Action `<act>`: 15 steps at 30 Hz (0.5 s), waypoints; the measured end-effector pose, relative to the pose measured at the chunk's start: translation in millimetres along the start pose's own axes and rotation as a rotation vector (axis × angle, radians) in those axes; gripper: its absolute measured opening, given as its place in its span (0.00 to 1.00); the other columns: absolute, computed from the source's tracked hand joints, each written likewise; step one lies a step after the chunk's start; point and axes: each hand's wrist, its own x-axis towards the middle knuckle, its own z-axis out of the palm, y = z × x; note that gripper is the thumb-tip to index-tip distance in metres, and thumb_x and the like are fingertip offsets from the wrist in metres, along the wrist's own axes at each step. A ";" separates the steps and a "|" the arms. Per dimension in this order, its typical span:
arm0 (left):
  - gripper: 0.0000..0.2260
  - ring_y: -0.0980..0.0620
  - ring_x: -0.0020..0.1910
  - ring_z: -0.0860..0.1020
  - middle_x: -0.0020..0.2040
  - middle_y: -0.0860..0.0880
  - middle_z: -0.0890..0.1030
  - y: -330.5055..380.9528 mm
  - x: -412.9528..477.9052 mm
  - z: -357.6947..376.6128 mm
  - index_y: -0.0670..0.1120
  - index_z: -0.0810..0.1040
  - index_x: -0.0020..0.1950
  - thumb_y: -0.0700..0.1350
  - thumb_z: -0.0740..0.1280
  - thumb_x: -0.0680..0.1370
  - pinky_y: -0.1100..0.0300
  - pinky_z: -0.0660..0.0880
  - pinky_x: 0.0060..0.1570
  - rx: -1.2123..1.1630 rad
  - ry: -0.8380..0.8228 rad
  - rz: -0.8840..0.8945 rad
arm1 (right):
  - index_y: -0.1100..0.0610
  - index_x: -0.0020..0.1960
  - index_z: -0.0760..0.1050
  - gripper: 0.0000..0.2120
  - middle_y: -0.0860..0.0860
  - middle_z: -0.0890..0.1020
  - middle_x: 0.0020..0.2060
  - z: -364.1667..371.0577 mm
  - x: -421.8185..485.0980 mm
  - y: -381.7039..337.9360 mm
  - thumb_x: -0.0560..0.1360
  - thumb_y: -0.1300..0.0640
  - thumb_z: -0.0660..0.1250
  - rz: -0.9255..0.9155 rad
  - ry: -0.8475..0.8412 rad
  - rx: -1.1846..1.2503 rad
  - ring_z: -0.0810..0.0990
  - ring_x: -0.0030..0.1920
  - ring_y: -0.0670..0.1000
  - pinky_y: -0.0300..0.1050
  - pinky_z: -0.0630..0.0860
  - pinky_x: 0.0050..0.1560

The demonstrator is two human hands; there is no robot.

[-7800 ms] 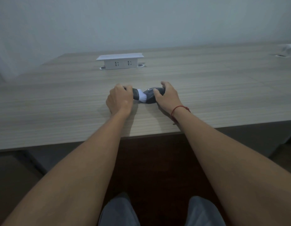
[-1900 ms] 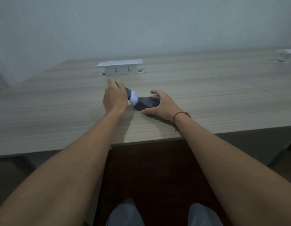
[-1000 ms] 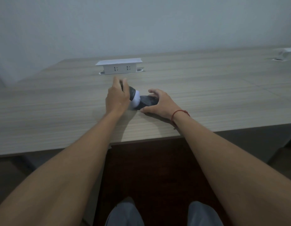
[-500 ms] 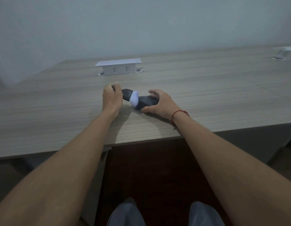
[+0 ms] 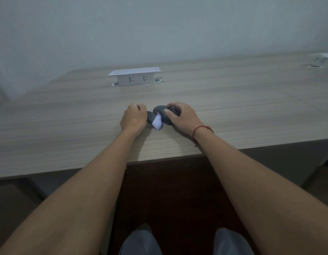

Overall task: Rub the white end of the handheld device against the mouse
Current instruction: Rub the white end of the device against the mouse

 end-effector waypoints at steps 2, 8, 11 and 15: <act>0.17 0.37 0.49 0.79 0.49 0.35 0.81 2.1 1.9 2.4 0.40 0.75 0.44 0.53 0.55 0.77 0.51 0.73 0.47 -0.025 -0.131 0.072 | 0.55 0.66 0.73 0.19 0.51 0.77 0.64 -0.1 1.4 1.2 0.77 0.51 0.64 -0.016 -0.001 -0.036 0.73 0.65 0.50 0.37 0.65 0.61; 0.17 0.39 0.52 0.77 0.56 0.39 0.78 17.4 -6.8 4.0 0.38 0.72 0.58 0.49 0.51 0.82 0.52 0.70 0.48 -0.095 0.186 -0.183 | 0.54 0.66 0.74 0.19 0.52 0.77 0.65 1.4 1.9 1.4 0.77 0.51 0.64 -0.027 -0.005 -0.056 0.73 0.65 0.51 0.41 0.67 0.62; 0.17 0.39 0.54 0.77 0.56 0.39 0.79 18.1 -6.6 5.1 0.39 0.72 0.58 0.49 0.51 0.82 0.51 0.71 0.49 -0.145 0.195 -0.209 | 0.54 0.67 0.73 0.19 0.52 0.76 0.65 1.2 2.7 1.0 0.77 0.51 0.64 -0.030 -0.012 -0.068 0.73 0.66 0.51 0.39 0.65 0.61; 0.19 0.37 0.52 0.78 0.51 0.36 0.80 8.8 -1.2 8.7 0.37 0.77 0.52 0.50 0.55 0.77 0.48 0.74 0.50 -0.212 -0.021 -0.048 | 0.55 0.66 0.74 0.18 0.52 0.77 0.64 1.2 4.1 0.2 0.78 0.52 0.63 -0.020 -0.001 -0.056 0.73 0.66 0.51 0.37 0.64 0.60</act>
